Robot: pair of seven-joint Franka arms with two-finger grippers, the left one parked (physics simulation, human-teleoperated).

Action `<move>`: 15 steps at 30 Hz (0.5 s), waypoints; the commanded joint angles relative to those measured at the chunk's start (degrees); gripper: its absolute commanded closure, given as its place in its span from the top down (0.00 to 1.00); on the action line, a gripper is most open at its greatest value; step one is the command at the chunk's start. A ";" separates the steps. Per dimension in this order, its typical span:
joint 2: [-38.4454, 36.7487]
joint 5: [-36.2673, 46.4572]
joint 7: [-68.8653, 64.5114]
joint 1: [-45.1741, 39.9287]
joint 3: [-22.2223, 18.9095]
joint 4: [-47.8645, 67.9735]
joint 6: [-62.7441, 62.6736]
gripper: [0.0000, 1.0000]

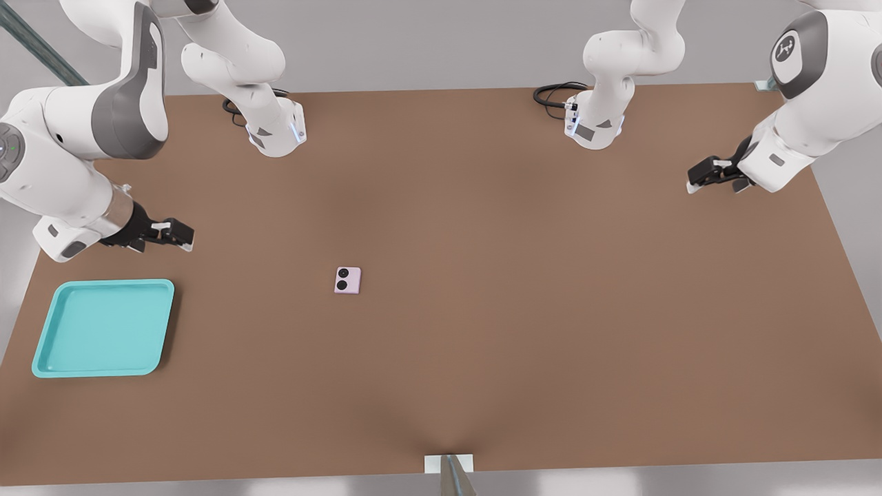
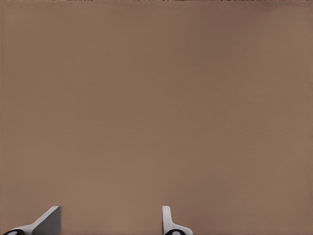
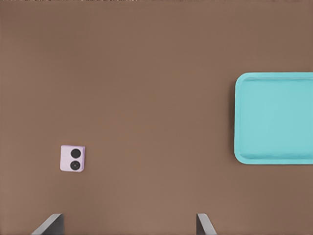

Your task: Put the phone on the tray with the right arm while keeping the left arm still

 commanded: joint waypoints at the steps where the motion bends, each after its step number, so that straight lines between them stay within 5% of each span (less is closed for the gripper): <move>1: -0.03 0.07 1.01 0.02 0.06 0.11 0.85 1.00; 8: 7.26 -0.63 5.04 2.30 3.67 0.29 7.53 1.00; 15: 17.55 -4.41 25.18 4.67 13.33 0.03 17.90 1.00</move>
